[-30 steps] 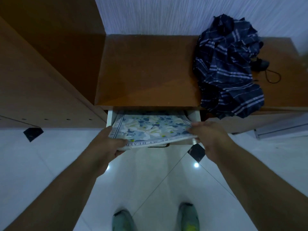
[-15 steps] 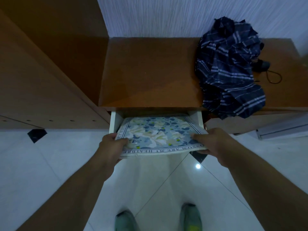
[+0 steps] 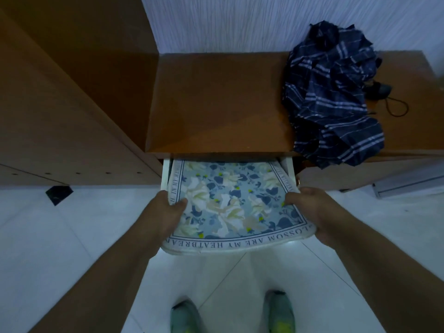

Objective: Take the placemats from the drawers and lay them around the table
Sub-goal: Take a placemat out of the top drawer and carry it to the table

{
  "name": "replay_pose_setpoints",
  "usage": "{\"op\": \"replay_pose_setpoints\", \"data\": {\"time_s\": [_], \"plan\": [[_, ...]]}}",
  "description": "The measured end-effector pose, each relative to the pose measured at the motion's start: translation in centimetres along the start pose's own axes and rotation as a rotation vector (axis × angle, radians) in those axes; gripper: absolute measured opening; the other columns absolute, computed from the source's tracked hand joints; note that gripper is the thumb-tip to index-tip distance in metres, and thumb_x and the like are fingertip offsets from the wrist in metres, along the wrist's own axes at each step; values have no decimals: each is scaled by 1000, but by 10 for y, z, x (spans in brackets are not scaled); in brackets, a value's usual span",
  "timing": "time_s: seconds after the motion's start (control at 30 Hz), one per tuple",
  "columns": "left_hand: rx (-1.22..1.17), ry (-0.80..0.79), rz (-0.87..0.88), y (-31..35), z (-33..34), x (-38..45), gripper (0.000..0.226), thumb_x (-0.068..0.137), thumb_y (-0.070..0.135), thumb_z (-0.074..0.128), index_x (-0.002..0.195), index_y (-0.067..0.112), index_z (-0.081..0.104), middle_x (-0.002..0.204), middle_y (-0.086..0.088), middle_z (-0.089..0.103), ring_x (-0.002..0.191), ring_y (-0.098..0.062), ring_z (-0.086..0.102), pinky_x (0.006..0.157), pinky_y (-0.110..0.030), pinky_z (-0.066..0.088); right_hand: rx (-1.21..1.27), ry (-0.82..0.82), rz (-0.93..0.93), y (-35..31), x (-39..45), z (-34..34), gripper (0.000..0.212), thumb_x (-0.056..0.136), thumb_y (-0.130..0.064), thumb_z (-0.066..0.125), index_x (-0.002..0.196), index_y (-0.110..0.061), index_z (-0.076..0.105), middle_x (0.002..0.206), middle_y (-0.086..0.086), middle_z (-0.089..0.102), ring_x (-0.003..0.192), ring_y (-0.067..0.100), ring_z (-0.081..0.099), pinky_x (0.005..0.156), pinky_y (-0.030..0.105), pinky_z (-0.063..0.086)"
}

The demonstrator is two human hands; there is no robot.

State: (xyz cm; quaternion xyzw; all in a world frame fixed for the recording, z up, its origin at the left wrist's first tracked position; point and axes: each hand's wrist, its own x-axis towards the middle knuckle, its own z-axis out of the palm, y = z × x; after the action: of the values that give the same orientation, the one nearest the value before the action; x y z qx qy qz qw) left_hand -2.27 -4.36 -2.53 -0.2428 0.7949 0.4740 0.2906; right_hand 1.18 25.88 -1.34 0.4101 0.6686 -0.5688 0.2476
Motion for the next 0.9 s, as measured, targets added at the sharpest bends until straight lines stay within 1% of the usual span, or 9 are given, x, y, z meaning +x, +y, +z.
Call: {"op": "replay_pose_setpoints", "data": {"time_s": [0.07,0.13,0.23,0.33,0.4,0.5,0.63,0.77,0.9], "plan": [[53,71,58,-4,3,-1,20,98,37,62,113,24,60,107,-4,70,95,-25,69,87,-48,59,-31,58,-68,7,2,2,23,85,-12,69,106,-5,65,89,17,75,77,36,74,73,55,61],[98,115,78,-9,1,-4,18,96,39,64,106,24,61,99,0,70,89,-22,69,81,-42,58,-61,78,-88,12,1,1,37,84,-13,71,115,-12,51,98,15,69,82,34,71,69,46,62],[202,92,105,-19,-7,-9,24,94,47,64,105,26,66,89,2,74,82,-18,70,71,-35,54,-43,-26,-74,17,-4,-5,57,87,-12,68,129,-31,35,113,8,63,91,29,70,71,40,60],[208,63,123,-31,-8,-10,23,97,44,61,115,30,62,97,6,73,89,-16,70,76,-35,53,-178,-173,-163,20,-4,-5,62,92,-16,62,139,-50,39,121,-9,62,98,15,69,76,30,59],[178,81,116,-37,-2,-10,26,99,36,60,123,29,51,102,6,67,91,-17,66,73,-33,49,-213,-222,-177,25,-1,0,56,93,-18,64,137,-49,51,128,-13,59,103,9,66,87,29,57],[30,66,95,-44,13,-11,46,98,20,64,129,33,32,107,4,61,87,-9,62,68,-30,48,-103,-204,-187,37,3,8,55,93,-10,67,133,-47,59,126,-17,60,102,5,67,87,28,57],[-118,54,150,-48,21,-5,77,95,3,65,148,37,21,120,10,57,98,0,59,80,-29,52,-95,-108,-277,43,10,16,55,94,-9,65,133,-48,59,135,-19,57,109,6,64,97,33,55],[-154,-4,191,-41,12,-10,89,92,-3,67,142,60,27,135,14,56,115,-7,61,95,-38,54,-23,-114,-240,39,3,15,52,93,-1,65,133,-35,62,130,-12,61,106,10,66,96,34,55],[-142,-45,199,-25,-4,-31,90,91,-2,69,150,53,29,139,14,58,122,-11,60,100,-38,53,-7,-142,-199,30,-20,7,49,91,3,65,125,-32,69,127,-7,64,106,16,68,91,39,58]]}}
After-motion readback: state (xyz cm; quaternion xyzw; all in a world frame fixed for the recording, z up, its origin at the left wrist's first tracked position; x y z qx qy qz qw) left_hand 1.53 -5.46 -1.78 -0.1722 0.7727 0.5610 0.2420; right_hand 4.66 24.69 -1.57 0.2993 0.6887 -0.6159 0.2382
